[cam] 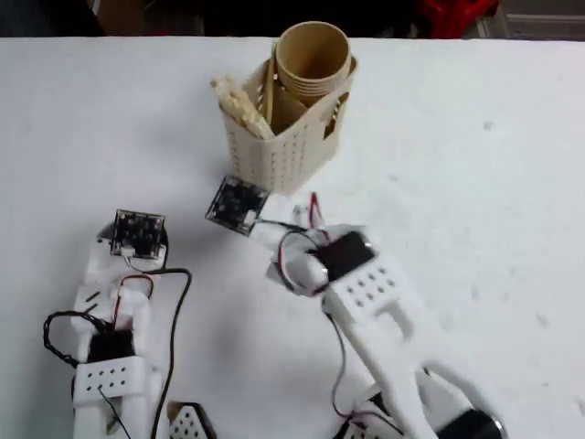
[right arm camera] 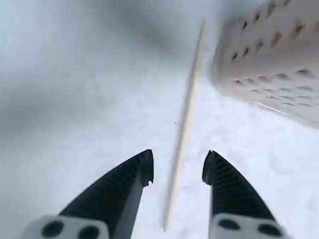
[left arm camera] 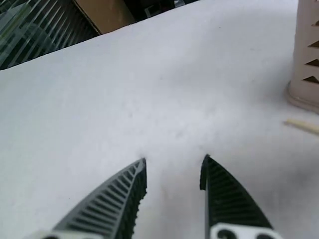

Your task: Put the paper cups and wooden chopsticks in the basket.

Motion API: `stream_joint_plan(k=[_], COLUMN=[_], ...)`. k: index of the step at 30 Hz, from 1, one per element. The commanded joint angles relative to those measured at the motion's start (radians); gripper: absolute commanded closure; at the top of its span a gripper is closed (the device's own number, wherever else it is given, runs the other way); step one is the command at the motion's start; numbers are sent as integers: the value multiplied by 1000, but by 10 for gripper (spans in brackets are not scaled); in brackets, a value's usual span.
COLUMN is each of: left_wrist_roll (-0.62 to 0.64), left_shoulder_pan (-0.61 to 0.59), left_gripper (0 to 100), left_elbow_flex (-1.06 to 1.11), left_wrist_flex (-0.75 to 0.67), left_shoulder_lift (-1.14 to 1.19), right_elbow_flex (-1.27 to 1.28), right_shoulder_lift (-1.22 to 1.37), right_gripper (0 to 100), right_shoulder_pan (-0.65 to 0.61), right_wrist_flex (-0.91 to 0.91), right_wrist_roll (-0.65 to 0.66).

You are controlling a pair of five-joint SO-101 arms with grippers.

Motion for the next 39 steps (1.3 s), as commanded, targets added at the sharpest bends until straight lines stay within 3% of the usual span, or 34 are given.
stream_joint_plan(k=[1, 8, 15, 23, 26, 32, 39], left_wrist_roll=[-11, -11, -11, -11, -11, -11, -11], left_shoulder_pan=[13, 13, 13, 13, 13, 13, 13], left_gripper=[809, 809, 809, 809, 809, 809, 809], left_elbow_flex=[0, 0, 0, 0, 0, 0, 0], left_wrist_flex=[5, 5, 5, 5, 5, 5, 5], left_shoulder_lift=[-21, -21, -21, -21, -21, -21, -21], right_elbow_flex=[5, -5, -92, -98, -95, -28, 161], right_shoulder_lift=[130, 374, 504, 596, 579, 455, 67], right_gripper=[832, 830, 832, 872, 995, 981, 981], right_shoulder_pan=[25, 116, 162, 94, 94, 62, -47], right_wrist_flex=[-119, -334, -349, -349, -341, -291, -239], right_wrist_roll=[17, 17, 17, 17, 17, 17, 6])
